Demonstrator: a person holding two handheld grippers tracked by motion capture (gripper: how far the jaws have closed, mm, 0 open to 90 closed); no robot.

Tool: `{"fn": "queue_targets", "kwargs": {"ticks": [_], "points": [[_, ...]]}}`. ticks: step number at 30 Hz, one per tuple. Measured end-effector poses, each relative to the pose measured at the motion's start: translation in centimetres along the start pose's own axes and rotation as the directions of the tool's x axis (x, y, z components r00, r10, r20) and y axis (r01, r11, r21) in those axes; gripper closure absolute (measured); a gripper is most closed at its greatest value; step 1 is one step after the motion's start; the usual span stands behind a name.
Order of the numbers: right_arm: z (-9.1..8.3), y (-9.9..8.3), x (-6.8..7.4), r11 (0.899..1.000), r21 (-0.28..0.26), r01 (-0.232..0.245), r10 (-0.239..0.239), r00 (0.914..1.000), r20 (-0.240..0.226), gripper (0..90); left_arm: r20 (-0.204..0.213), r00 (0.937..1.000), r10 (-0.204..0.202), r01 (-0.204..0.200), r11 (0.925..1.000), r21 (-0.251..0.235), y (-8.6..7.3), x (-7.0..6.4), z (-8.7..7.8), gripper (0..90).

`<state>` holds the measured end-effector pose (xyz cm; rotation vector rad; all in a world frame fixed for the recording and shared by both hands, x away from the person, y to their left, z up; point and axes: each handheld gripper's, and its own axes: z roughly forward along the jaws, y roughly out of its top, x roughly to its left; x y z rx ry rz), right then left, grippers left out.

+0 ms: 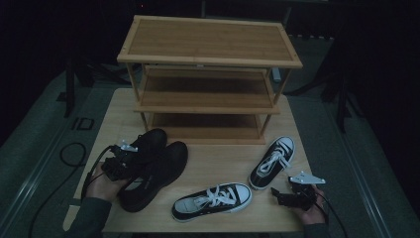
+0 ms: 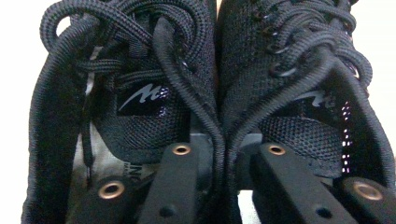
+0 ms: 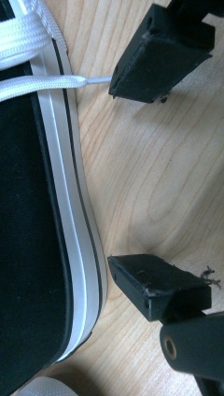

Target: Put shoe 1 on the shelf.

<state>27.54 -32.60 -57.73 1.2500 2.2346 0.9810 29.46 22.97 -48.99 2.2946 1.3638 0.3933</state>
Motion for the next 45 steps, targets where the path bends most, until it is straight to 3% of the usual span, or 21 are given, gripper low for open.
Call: {"fn": "queue_targets", "kwargs": {"ticks": [3,7,23,45], "points": [[0.0,0.0,0.0,1.0,0.0,0.0,0.0,1.0,0.0,15.5,-0.005,0.9999,0.016,-0.016,0.9999,0.002,0.0,-0.1,0.0,84.4],[0.0,0.0,0.0,1.0,0.0,0.0,0.0,1.0,0.0,15.5,-0.001,1.0,-0.006,0.006,0.9998,-0.019,-0.1,0.2,-0.1,84.7],[0.0,0.0,0.0,1.0,0.001,0.0,0.0,1.0,0.0,15.6,0.012,0.9999,-0.009,0.01,0.9982,-0.059,0.5,-0.3,-1.0,85.2],[0.0,0.0,0.0,1.0,0.001,0.0,0.0,1.0,0.0,15.5,0.005,1.0,-0.003,0.003,0.9968,-0.08,4.0,-2.0,-0.2,84.9]]}}
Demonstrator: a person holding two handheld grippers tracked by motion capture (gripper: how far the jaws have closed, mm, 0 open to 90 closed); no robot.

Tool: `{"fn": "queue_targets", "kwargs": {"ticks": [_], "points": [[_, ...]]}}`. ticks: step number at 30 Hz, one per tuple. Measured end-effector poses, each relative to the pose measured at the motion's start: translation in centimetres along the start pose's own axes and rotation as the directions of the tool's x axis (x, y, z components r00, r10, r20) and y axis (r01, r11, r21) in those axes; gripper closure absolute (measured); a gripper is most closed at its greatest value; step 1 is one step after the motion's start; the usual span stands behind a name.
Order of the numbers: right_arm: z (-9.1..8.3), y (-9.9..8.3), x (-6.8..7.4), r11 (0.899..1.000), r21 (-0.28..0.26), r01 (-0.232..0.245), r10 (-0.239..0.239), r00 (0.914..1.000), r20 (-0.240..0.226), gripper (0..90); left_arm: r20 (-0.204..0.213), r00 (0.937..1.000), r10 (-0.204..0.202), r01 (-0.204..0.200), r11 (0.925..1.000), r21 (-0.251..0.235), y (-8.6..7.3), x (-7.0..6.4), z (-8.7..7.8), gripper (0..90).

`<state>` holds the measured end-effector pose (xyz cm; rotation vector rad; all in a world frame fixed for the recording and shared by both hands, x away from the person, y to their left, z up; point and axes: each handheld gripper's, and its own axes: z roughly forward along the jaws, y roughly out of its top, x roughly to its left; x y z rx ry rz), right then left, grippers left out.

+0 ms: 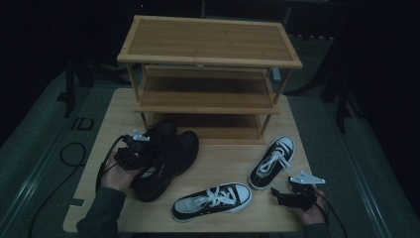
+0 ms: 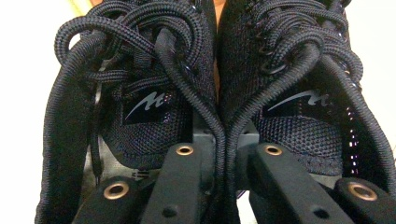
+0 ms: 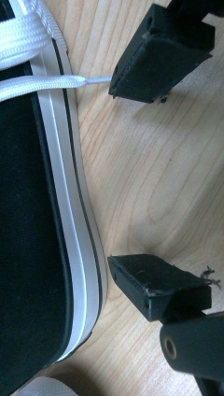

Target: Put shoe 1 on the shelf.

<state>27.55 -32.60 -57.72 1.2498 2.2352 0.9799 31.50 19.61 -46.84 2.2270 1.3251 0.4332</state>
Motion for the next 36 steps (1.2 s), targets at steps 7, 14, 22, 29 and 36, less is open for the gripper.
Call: {"fn": "queue_targets", "kwargs": {"ticks": [7,14,22,29,36], "points": [[0.0,0.0,0.0,1.0,0.0,0.0,0.0,1.0,0.0,15.5,0.001,1.0,0.009,-0.009,1.0,-0.001,1.5,-0.6,1.0,84.9],[0.0,0.0,0.0,1.0,0.0,0.0,0.0,1.0,0.0,15.5,0.0,0.9999,0.011,-0.011,0.9999,-0.006,2.6,-0.9,1.7,84.9],[0.0,0.0,0.0,1.0,0.0,0.0,0.0,1.0,0.0,15.5,-0.006,0.9999,0.014,-0.014,0.9999,-0.006,3.6,-1.4,2.8,84.8],[0.0,0.0,0.0,1.0,0.0,-0.001,0.001,1.0,0.0,15.5,-0.015,0.9998,0.016,-0.016,0.9999,0.003,4.2,-1.7,3.7,84.8],[0.0,0.0,0.0,1.0,0.0,-0.001,0.001,1.0,0.0,15.5,-0.011,0.9999,0.009,-0.009,1.0,-0.001,5.0,-2.2,4.6,84.8]]}}
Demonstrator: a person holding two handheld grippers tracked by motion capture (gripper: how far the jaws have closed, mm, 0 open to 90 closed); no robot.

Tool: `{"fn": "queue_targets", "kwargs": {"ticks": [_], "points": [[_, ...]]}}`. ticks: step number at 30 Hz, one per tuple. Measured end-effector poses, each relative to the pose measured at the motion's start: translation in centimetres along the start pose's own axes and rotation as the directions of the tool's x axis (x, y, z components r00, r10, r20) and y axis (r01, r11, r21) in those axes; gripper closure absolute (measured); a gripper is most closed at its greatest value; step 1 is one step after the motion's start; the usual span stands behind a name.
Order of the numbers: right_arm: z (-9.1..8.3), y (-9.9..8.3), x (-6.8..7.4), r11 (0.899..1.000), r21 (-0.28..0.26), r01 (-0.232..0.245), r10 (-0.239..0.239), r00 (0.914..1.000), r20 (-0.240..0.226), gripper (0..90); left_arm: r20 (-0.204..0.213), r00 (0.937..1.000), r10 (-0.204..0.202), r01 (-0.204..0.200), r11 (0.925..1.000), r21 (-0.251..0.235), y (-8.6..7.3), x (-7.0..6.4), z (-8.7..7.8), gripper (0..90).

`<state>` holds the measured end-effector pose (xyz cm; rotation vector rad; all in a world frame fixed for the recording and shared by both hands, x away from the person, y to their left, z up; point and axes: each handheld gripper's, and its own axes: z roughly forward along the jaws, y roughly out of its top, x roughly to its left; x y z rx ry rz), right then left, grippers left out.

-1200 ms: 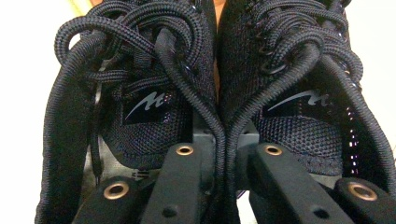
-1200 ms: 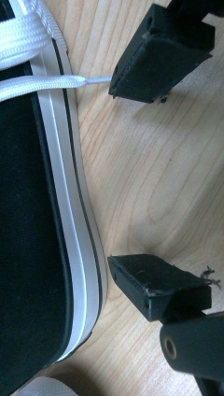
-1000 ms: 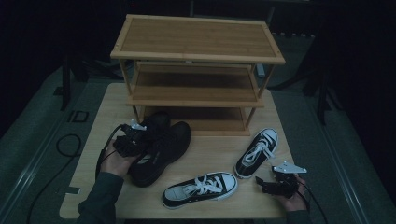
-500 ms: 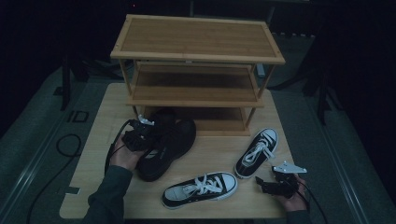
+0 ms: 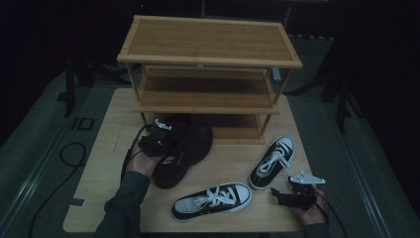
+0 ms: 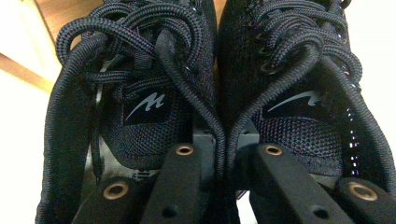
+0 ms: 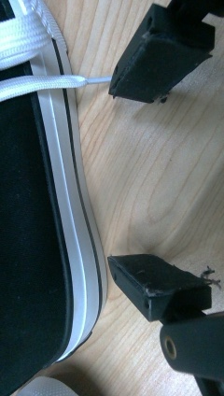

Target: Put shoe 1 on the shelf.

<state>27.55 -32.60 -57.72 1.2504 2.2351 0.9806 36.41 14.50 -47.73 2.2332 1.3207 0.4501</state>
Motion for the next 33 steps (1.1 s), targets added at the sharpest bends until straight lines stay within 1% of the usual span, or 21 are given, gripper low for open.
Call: {"fn": "queue_targets", "kwargs": {"ticks": [1,4,11,16,23,26,29,33], "points": [[0.0,0.0,0.0,1.0,0.0,0.0,0.0,1.0,0.0,15.5,-0.001,1.0,0.008,-0.008,1.0,0.003,0.1,-0.1,0.1,84.8],[0.0,0.0,0.0,1.0,0.0,0.0,0.0,1.0,0.0,15.5,0.0,1.0,0.01,-0.01,1.0,0.002,0.5,-0.2,0.4,84.8],[0.0,0.0,0.0,1.0,0.0,0.0,0.0,1.0,0.0,15.5,-0.007,0.9999,-0.009,0.009,0.9999,-0.01,1.5,-0.2,1.2,84.7],[0.0,0.0,0.0,1.0,0.0,0.0,0.0,1.0,0.0,15.5,-0.026,0.9996,-0.013,0.013,0.9999,-0.01,2.3,-0.3,1.7,84.7],[0.0,0.0,0.0,1.0,0.0,0.0,0.0,1.0,-0.001,15.4,-0.046,0.9982,-0.038,0.037,0.9992,-0.012,3.3,-0.3,2.8,84.6],[0.0,0.0,0.0,1.0,0.0,0.0,0.0,1.0,-0.001,15.4,-0.056,0.9976,-0.041,0.04,0.9991,-0.014,3.6,-0.4,3.1,84.6],[0.0,0.0,0.0,1.0,0.0,0.0,0.0,1.0,-0.001,15.4,-0.076,0.9964,-0.039,0.037,0.999,-0.024,3.8,-0.7,3.3,84.6],[0.0,0.0,0.0,1.0,0.001,0.001,-0.001,1.0,-0.001,15.2,-0.087,0.9951,-0.046,0.043,0.9986,-0.031,3.8,-0.9,3.5,84.4]]}}
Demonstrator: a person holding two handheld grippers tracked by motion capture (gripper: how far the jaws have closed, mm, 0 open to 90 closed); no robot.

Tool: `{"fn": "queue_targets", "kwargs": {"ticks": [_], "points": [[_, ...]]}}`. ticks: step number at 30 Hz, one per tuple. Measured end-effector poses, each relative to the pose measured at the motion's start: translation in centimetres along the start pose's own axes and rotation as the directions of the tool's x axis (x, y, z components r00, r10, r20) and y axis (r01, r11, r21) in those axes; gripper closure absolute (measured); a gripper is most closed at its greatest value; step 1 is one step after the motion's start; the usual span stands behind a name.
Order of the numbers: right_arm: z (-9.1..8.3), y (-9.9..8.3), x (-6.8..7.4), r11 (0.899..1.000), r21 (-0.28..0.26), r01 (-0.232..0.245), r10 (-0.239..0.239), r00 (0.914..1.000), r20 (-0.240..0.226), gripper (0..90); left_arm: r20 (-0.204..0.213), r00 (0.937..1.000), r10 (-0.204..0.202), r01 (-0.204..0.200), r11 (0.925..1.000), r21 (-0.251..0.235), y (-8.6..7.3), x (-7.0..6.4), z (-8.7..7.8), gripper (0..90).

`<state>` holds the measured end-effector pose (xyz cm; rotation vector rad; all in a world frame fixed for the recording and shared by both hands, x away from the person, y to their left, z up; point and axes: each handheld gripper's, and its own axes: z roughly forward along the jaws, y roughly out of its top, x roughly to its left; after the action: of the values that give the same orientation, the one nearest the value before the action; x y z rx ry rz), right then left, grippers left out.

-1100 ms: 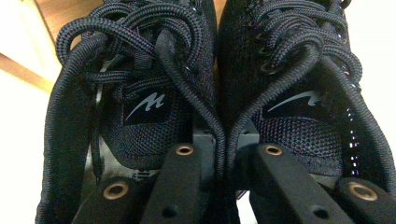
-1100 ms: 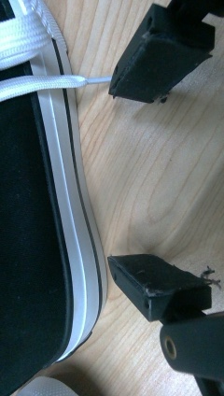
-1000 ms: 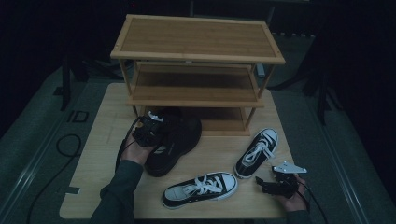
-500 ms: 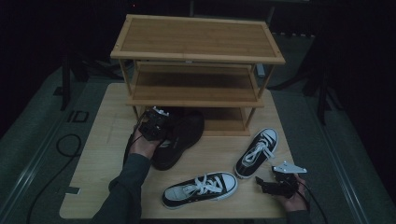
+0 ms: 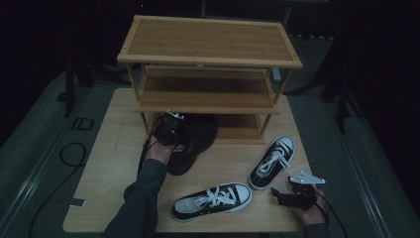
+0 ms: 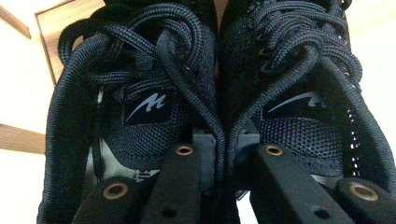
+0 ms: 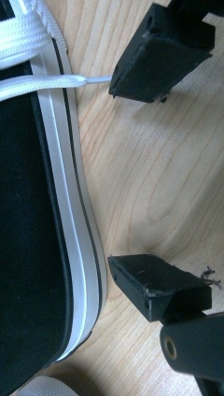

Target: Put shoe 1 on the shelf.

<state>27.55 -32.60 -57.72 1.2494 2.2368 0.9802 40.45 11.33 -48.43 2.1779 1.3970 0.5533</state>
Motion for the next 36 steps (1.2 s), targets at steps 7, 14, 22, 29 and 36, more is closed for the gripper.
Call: {"fn": "queue_targets", "kwargs": {"ticks": [7,14,22,29,36], "points": [[0.0,0.0,0.0,1.0,0.0,0.0,0.0,1.0,0.0,15.2,-0.009,0.9996,0.027,-0.027,0.9996,-0.012,-0.3,-0.3,-0.1,72.9],[0.0,0.0,0.0,1.0,0.0,0.0,0.0,1.0,0.0,15.2,-0.022,0.9992,0.034,-0.036,0.9967,-0.072,-0.5,-0.2,-1.7,57.4],[0.0,0.0,0.0,1.0,0.0,0.0,0.0,1.0,0.0,15.2,0.038,0.9989,0.026,-0.02,0.9905,-0.136,-1.8,0.7,-4.9,58.2],[0.0,0.0,0.0,1.0,0.0,0.001,-0.001,1.0,0.0,15.2,0.093,0.9935,0.066,-0.051,0.9873,-0.151,-2.9,0.8,-6.8,64.8],[0.0,0.0,0.0,1.0,0.0,0.001,-0.001,1.0,0.0,15.2,0.124,0.9882,0.09,-0.07,0.9853,-0.156,-4.1,0.7,-8.0,73.3]]}}
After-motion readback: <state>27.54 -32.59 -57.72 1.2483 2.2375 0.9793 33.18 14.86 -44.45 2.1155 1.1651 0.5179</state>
